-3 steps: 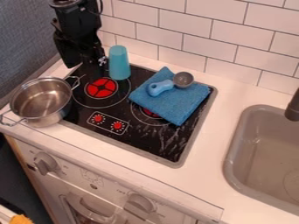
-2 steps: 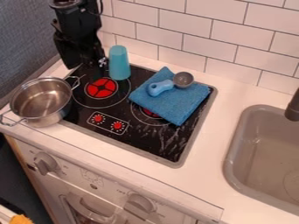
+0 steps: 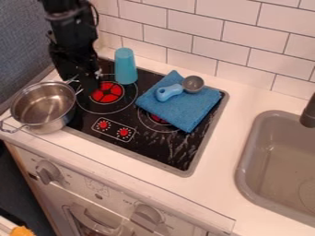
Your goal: Toma olla del lado izquierdo inferior y lo deja del lado derecho inferior
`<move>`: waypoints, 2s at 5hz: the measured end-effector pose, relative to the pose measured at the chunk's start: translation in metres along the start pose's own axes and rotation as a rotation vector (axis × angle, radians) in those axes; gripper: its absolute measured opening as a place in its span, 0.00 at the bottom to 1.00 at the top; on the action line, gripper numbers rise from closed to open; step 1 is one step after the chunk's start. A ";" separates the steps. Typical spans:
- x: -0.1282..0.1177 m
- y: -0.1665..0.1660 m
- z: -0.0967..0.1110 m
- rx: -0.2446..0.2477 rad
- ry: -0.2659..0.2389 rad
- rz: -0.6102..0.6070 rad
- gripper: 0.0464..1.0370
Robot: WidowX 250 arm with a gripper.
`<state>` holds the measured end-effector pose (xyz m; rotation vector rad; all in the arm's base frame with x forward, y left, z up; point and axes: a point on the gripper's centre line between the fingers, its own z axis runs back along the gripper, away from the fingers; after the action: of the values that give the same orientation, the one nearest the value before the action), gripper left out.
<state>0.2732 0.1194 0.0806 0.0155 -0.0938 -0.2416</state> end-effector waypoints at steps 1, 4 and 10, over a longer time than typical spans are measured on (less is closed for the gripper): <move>-0.004 0.005 -0.010 0.012 0.020 0.005 0.96; -0.033 0.020 -0.055 0.026 0.038 0.056 0.96; -0.038 0.016 -0.068 0.062 0.061 0.067 0.05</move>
<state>0.2469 0.1444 0.0099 0.0812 -0.0412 -0.1706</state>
